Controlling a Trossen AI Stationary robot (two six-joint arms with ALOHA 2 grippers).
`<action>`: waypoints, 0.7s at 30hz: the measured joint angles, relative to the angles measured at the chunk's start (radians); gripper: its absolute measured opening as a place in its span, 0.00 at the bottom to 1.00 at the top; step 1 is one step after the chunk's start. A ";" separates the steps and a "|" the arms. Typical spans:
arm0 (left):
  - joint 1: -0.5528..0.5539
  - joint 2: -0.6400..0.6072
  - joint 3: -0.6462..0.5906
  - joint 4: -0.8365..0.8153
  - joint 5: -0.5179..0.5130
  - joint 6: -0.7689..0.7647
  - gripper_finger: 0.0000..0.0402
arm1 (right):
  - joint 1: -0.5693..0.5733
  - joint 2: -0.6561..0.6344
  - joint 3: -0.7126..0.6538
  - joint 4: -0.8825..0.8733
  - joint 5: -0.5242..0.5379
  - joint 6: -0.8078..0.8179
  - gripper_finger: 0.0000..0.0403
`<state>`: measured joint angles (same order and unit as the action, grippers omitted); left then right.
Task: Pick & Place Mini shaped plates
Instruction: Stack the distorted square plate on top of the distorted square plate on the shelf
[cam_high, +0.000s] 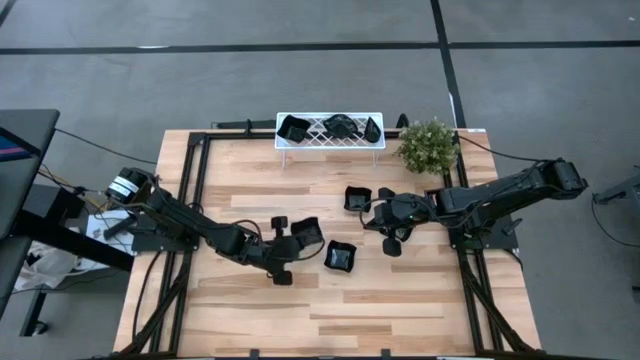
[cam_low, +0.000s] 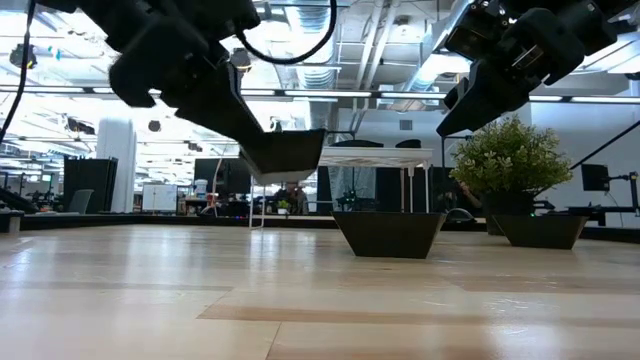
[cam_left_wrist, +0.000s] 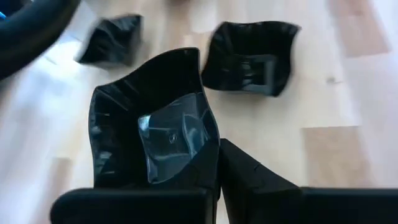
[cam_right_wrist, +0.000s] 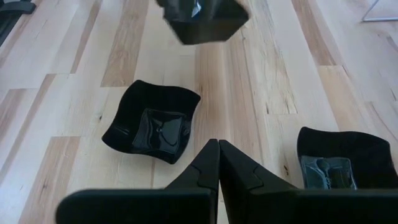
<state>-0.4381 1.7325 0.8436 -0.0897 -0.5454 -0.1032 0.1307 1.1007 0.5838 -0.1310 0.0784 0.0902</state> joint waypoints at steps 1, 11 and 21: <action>0.001 0.000 0.000 0.000 -0.022 0.033 0.03 | 0.000 0.000 0.000 0.000 0.000 -0.002 0.00; 0.069 -0.145 0.000 -0.006 -0.160 0.226 0.03 | -0.015 0.000 0.000 0.004 0.000 -0.002 0.00; 0.311 -0.392 0.000 -0.007 -0.029 0.542 0.02 | -0.016 0.000 0.000 0.033 0.000 -0.124 0.00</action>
<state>-0.1268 1.3406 0.8440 -0.0965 -0.5745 0.4393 0.1150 1.1011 0.5838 -0.0982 0.0788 -0.0334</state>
